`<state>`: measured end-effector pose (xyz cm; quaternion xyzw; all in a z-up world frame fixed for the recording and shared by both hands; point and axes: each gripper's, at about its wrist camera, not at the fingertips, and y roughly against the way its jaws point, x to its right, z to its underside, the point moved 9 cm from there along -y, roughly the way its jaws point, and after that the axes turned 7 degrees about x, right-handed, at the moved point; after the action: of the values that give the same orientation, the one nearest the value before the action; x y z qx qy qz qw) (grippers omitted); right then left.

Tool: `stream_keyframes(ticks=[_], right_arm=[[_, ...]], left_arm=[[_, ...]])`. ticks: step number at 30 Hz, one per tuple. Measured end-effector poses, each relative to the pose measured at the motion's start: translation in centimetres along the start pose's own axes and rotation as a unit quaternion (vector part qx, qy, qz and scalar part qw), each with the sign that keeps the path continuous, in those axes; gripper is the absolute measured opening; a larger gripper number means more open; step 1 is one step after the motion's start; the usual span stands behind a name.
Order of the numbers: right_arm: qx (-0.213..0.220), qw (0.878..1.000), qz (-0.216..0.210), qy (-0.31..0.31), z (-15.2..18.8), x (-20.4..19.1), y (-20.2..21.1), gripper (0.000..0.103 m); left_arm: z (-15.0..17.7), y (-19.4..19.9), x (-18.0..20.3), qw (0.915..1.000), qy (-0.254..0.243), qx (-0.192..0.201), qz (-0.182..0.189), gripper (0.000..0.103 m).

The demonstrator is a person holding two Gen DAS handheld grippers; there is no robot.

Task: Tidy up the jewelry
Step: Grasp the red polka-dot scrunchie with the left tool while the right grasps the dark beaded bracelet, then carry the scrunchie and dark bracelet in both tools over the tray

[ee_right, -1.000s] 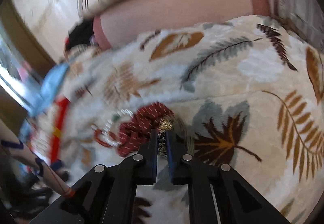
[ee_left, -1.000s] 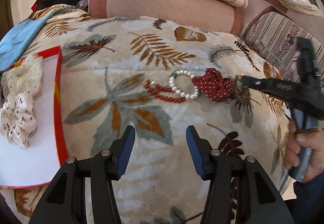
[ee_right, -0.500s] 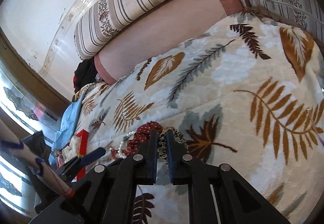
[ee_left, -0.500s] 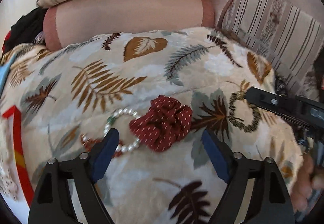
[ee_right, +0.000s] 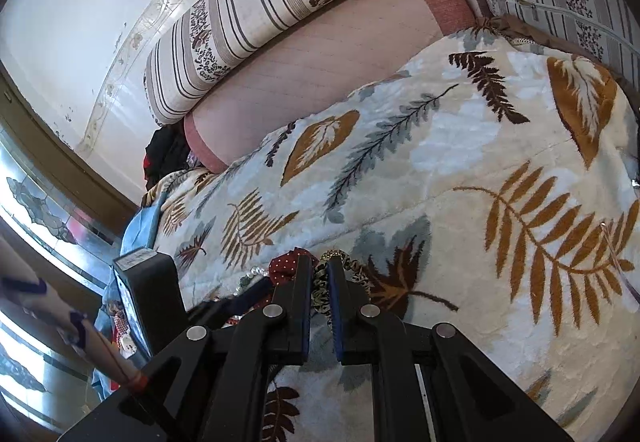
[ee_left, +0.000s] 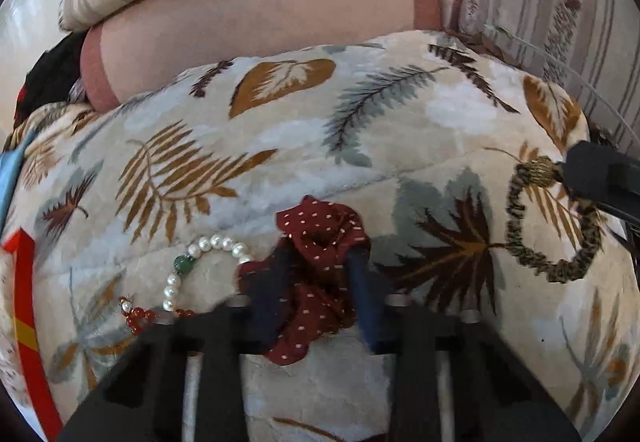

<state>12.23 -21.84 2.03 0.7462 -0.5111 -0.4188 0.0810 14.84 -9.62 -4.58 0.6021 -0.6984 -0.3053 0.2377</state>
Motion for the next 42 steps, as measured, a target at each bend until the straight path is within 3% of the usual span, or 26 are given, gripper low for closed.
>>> stream_keyframes(ticks=[2,5,15,24,36,42], right_arm=[[0.0,1.0,0.0,0.001,0.0,-0.1,-0.1,0.009],[-0.001,1.0,-0.001,0.006,0.1,-0.5,-0.2,0.009],[-0.011,0.999,-0.008,0.034,1.2,-2.9,-1.1,0.009],[-0.033,0.995,-0.031,0.091,4.3,-7.5,-1.9,0.009],[-0.051,0.991,-0.031,0.12,7.0,-10.6,-4.9,0.009],[-0.05,0.989,-0.039,0.13,7.4,-12.4,-6.1,0.009]], left_arm=[[0.0,0.1,-0.5,1.0,0.008,0.003,0.004,0.009],[-0.3,1.2,-0.9,0.9996,0.014,0.019,0.018,0.005],[0.6,7.7,-3.7,0.9967,0.045,0.054,0.04,0.005],[3.8,13.4,-8.9,0.9947,0.056,0.085,0.01,0.005],[4.9,12.5,-12.7,0.9911,0.074,0.111,-0.006,0.005],[4.3,12.9,-13.7,0.9896,0.055,0.131,-0.025,0.005]])
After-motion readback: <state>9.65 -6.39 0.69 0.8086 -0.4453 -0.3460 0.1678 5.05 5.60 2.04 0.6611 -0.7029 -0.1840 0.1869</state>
